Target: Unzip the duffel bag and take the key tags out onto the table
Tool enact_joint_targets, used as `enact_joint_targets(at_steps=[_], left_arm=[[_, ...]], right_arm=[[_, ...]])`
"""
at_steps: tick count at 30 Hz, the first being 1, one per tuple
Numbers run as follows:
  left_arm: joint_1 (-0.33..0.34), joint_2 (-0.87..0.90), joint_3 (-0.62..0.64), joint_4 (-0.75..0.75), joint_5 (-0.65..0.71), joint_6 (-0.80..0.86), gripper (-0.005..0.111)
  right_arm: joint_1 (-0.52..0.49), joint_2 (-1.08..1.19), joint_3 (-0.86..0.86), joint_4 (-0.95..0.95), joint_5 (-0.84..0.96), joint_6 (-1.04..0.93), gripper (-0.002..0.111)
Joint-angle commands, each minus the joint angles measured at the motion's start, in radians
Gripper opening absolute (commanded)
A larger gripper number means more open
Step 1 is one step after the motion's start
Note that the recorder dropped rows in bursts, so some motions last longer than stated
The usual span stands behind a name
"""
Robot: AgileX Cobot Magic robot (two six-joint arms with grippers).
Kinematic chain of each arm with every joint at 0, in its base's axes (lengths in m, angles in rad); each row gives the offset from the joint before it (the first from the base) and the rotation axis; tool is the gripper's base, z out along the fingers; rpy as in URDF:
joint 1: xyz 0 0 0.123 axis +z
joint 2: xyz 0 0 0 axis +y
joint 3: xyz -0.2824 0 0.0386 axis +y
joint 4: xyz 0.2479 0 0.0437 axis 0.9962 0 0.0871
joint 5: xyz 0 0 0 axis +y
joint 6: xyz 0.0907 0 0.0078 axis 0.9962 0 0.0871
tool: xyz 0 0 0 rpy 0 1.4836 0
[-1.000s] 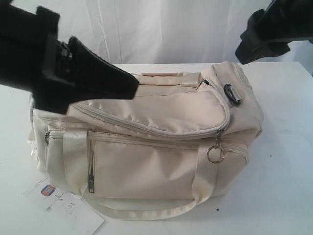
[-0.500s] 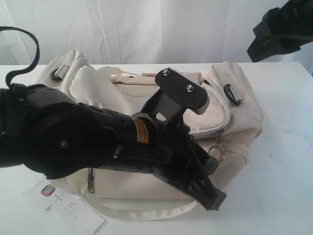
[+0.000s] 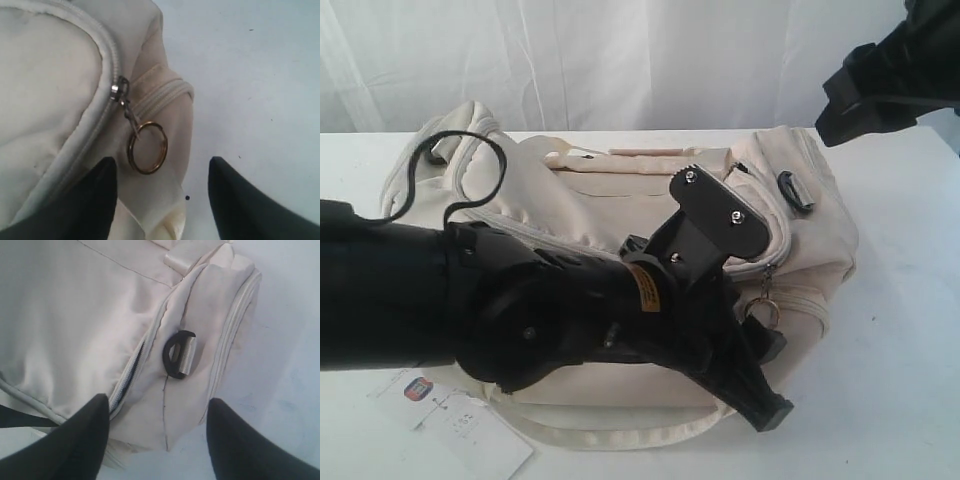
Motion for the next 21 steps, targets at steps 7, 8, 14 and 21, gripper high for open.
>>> enact_joint_targets(at_steps=[7,8,14,21], left_arm=[[-0.010,0.040,0.003,-0.003,-0.109,0.003,0.059],[-0.010,0.044,0.003,-0.003,-0.111,-0.002,0.059],[-0.012,0.062,0.003,-0.003,-0.135,-0.025,0.059],[-0.012,0.062,0.003,-0.003,-0.144,-0.025,0.045]], right_arm=[[-0.006,-0.001,0.006,0.010,-0.030,0.004,0.054],[-0.006,-0.001,0.006,0.010,-0.030,0.004,0.054],[-0.006,-0.001,0.006,0.010,-0.030,0.004,0.054],[-0.006,-0.001,0.006,0.010,-0.030,0.004,0.054]])
